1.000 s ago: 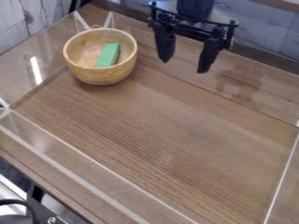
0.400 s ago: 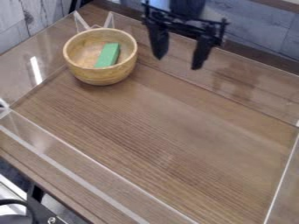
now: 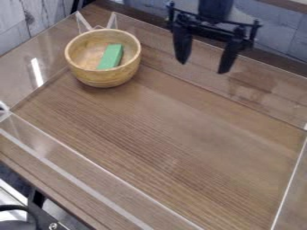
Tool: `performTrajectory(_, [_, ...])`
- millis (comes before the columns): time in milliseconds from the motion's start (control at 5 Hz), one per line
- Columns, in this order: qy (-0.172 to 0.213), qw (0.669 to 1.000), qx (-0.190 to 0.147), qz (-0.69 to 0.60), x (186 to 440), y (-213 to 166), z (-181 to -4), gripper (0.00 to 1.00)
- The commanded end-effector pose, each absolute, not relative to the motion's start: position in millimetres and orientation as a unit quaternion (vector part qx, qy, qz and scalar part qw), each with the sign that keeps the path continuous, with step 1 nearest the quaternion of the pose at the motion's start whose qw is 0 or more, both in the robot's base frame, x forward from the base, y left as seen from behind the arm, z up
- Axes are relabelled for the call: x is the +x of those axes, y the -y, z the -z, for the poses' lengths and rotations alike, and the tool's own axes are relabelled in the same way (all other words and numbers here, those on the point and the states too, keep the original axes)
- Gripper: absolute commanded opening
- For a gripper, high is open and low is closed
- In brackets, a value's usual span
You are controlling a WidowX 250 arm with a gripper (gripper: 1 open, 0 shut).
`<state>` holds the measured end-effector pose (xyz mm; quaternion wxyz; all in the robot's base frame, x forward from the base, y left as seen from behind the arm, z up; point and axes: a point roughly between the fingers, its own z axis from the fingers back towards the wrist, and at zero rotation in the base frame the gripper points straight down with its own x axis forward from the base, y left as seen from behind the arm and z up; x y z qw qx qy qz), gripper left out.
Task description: Put green stick into wooden bowl
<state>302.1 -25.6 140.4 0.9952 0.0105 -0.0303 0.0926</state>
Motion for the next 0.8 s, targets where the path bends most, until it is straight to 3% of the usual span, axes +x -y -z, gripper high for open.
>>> performTrajectory(0, [0.049, 0.996, 0.015, -0.077, 304, 9, -145.2, 1.00])
performTrajectory(400, [0.045, 0.998, 0.019, -0.032, 315, 27, -142.7, 1.00])
performTrajectory(600, [0.037, 0.999, 0.017, -0.023, 306, 13, -140.3, 1.00])
